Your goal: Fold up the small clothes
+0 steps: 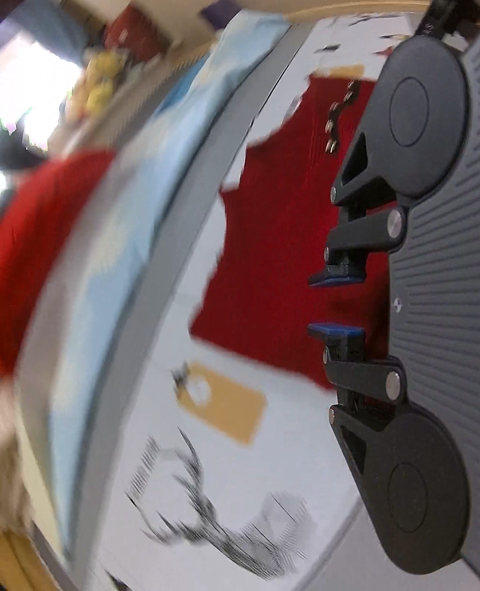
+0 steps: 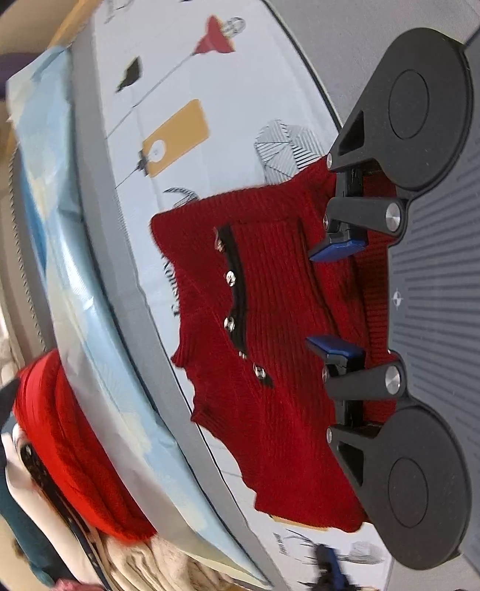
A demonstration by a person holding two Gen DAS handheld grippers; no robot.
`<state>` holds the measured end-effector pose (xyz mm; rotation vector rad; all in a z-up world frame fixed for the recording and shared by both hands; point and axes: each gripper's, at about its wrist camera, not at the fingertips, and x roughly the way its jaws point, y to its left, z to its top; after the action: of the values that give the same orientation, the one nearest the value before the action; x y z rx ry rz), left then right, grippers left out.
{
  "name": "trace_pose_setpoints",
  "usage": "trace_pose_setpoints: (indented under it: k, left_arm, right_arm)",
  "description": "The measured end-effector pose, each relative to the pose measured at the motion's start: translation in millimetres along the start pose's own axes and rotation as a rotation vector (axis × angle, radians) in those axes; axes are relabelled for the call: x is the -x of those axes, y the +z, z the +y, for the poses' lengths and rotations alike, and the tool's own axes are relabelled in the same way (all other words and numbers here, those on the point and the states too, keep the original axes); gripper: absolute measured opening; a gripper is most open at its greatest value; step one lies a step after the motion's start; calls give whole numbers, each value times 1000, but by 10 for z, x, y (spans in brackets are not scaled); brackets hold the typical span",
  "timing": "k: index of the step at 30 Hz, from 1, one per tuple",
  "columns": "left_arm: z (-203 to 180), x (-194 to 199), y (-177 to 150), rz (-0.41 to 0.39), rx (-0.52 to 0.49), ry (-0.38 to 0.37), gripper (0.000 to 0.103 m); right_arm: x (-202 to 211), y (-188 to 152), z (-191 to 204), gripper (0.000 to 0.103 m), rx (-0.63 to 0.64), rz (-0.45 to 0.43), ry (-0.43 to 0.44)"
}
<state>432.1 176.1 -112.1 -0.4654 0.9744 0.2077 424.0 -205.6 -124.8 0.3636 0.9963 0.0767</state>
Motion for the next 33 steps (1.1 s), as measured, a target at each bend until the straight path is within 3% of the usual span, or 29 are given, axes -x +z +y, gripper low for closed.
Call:
trace_pose_setpoints:
  k: [7, 11, 17, 18, 19, 21, 24, 26, 28, 30, 33]
  left_arm:
    - [39, 151, 4, -15, 13, -25, 21]
    - [-16, 157, -27, -11, -6, -54, 21]
    - [-33, 130, -23, -3, 8, -70, 21]
    - [-35, 129, -20, -3, 7, -71, 21]
    - [-33, 128, -16, -4, 9, -71, 21]
    - [-26, 133, -8, -8, 8, -69, 21]
    - [1, 130, 6, -12, 13, -60, 21]
    - [17, 122, 15, -10, 18, -58, 21]
    - [11, 105, 17, -8, 10, -55, 21]
    - [-2, 72, 12, -4, -9, -45, 21]
    - [13, -29, -12, 23, -37, -18, 21]
  right_arm:
    - [-165, 91, -363, 46, -196, -19, -27]
    - [-296, 82, -550, 46, -322, -6, 16]
    - [-406, 82, -603, 41, -376, -2, 8]
    - [-415, 81, -595, 35, -373, -4, 9]
    - [-427, 91, -590, 18, -365, -6, 6]
    - [-434, 102, -582, 10, -342, -14, -1]
    - [-253, 143, -537, 8, -325, -95, 11]
    - [119, 224, -401, 7, -285, -250, 52]
    - [371, 290, -238, 7, -159, -348, 72]
    - [256, 302, -343, 8, -176, -273, 62]
    - [-166, 181, -649, 8, -299, -64, -34]
